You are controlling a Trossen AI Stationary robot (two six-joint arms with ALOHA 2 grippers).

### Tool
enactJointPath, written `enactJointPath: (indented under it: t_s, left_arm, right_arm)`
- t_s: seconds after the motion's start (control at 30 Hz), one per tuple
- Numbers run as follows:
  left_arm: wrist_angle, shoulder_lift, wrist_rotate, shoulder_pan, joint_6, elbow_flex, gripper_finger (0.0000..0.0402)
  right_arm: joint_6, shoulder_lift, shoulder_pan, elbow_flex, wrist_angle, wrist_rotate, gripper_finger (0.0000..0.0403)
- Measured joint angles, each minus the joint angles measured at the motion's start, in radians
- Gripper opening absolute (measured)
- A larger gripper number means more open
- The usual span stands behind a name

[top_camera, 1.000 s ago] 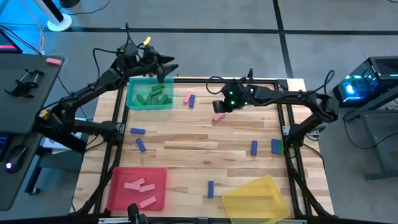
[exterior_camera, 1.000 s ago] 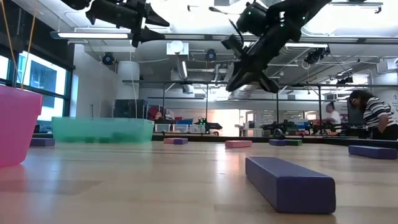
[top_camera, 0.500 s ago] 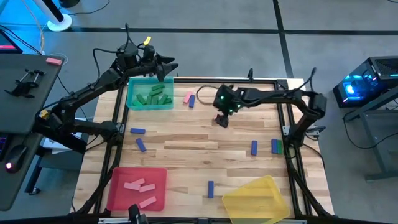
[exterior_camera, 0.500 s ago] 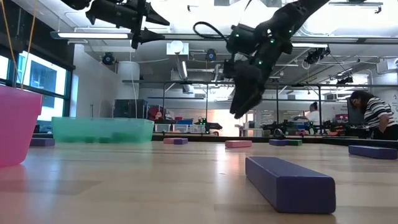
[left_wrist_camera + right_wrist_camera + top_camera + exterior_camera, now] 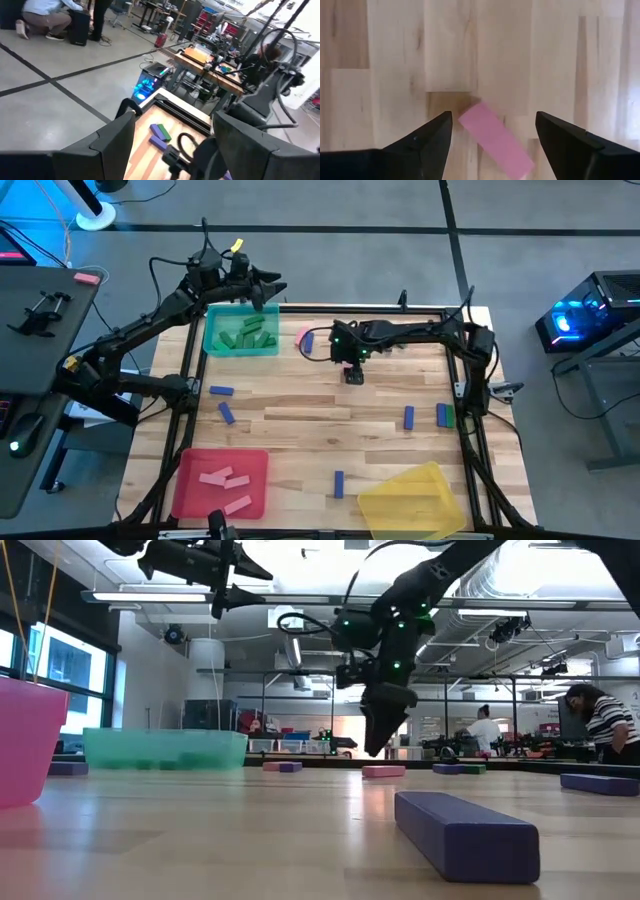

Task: Sort blocks
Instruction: Put the pink block into the pink bin

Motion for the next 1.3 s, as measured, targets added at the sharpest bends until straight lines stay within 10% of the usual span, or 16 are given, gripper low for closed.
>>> enactJointPath:
  t_s: [0.23,0.97,1.3]
  left_arm:
    - [0.001,-0.002,0.174,-0.001,-0.01,0.0,0.0257]
    - [0.031,-0.006,0.177,0.0,-0.009,0.0,0.0257]
    - [0.032,-0.006,0.177,0.0,0.028,0.0,0.0257]
  right_arm:
    - [-0.016,0.034,-0.002,0.039,-0.078,-0.039,0.0255]
    - [0.127,0.115,0.04,0.056,-0.115,0.054,0.022]
    - [0.199,0.096,0.026,0.34,-0.339,-0.013,0.0171]
